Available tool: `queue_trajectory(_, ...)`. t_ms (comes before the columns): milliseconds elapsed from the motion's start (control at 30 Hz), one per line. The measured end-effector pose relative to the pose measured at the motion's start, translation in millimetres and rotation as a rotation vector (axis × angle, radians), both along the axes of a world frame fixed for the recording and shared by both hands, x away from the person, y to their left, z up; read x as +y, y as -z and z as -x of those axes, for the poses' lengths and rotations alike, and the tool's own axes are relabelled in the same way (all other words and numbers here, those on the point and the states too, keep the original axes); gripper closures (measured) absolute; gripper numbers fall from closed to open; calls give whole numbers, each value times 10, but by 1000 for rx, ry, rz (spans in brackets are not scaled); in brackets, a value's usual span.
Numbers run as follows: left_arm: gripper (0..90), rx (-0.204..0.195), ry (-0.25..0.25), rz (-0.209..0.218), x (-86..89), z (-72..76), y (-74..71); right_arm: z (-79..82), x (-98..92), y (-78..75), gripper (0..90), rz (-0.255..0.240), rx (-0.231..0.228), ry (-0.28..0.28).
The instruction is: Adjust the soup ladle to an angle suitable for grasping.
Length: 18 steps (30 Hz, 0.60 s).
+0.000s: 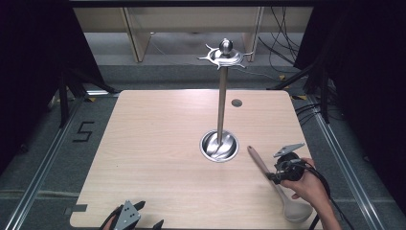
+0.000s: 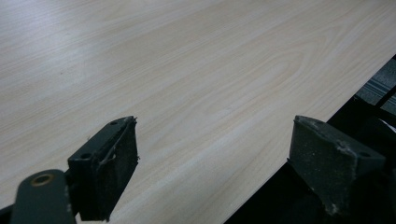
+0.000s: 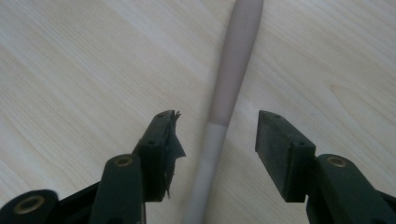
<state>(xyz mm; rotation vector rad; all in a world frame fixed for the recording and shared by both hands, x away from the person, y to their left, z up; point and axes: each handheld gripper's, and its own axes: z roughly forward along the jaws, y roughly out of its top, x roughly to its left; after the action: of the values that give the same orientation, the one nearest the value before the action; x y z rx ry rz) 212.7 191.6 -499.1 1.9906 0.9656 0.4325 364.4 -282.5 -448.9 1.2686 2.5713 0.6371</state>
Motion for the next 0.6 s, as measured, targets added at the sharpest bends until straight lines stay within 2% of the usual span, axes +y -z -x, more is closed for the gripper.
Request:
queue_trajectory(33, 151, 7, -9, 7, -5, 5, 3, -10, 19, 25, 505, -12, 32, 20)
queue_trajectory(67, 150, 3, -7, 8, -6, 4, 4, -31, 5, 33, 512, 3, 17, 2)
queue_trajectory(167, 151, 2, -12, 18, -17, 7, 11, -52, 6, 58, 522, 1, 26, 3)
queue_trajectory(200, 151, 2, -12, 18, -19, 5, 12, -60, 5, 62, 530, 5, 36, 2)
queue_trajectory(233, 150, 4, -5, -11, 0, 1, 4, -84, 18, 89, 541, 8, 59, 17)
queue_trajectory(267, 150, 3, -7, 3, -10, 3, 6, -73, 36, 96, 547, 2, 70, 28)
queue_trajectory(333, 151, 3, -7, 9, -11, 5, 9, -94, 48, 119, 556, 11, 79, 16)
queue_trajectory(367, 151, 5, -10, 6, -9, 7, 5, -114, 44, 127, 558, 27, 68, -4)
queue_trajectory(433, 150, 9, -16, 15, -17, 9, 11, -108, 81, 142, 569, 19, 96, 24)
queue_trajectory(467, 151, 7, 3, -21, 6, 0, 2, -121, 78, 148, 570, 27, 98, 15)
queue_trajectory(500, 151, 7, 3, -21, 6, 0, 2, -121, 78, 148, 570, 27, 98, 15)
queue_trajectory(533, 151, 7, 3, -24, 7, 0, 1, -137, 73, 154, 581, 48, 87, 5)
queue_trajectory(567, 151, 9, 1, -9, 0, 3, 4, -129, 90, 162, 597, 35, 109, 17)
queue_trajectory(600, 150, 5, -1, 8, -12, 5, 8, -154, 73, 177, 607, 62, 100, -4)
